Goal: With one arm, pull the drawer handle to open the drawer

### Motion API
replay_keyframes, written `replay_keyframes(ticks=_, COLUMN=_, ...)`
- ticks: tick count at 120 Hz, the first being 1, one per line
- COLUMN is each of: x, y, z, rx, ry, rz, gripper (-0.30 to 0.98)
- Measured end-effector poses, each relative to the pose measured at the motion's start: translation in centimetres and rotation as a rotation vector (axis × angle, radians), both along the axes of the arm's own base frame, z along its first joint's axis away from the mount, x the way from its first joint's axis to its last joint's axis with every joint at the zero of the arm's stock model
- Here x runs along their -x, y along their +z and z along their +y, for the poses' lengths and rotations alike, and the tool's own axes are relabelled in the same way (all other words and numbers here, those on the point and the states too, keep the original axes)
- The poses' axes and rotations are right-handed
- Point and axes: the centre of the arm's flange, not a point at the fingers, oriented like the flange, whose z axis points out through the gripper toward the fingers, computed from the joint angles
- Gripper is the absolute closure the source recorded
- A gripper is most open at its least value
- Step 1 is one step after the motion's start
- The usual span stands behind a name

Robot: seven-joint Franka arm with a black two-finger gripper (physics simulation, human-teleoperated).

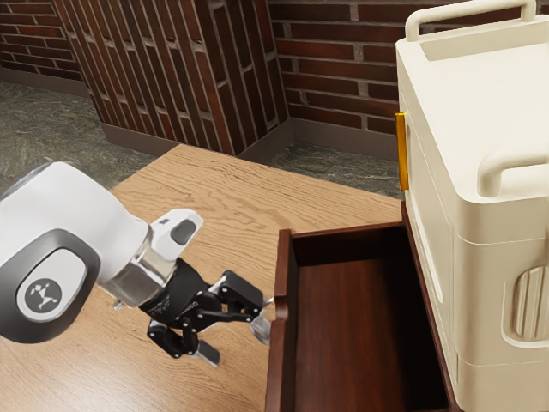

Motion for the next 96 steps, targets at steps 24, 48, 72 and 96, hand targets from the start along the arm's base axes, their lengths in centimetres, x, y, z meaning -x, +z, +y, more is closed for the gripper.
replay_keyframes(ticks=24, x=1.0, y=-0.1, z=0.9, rx=0.011, ry=0.019, rz=0.012, gripper=0.00)
replay_keyframes(ticks=48, x=1.5, y=-0.1, z=1.5, rx=0.001, ry=0.028, rz=0.022, gripper=0.00)
replay_keyframes(ticks=72, x=2.1, y=0.2, z=2.1, rx=-0.024, ry=0.031, rz=0.029, gripper=0.00)
replay_keyframes(ticks=96, x=2.4, y=0.1, z=2.1, rx=-0.050, ry=0.024, rz=0.036, gripper=0.01)
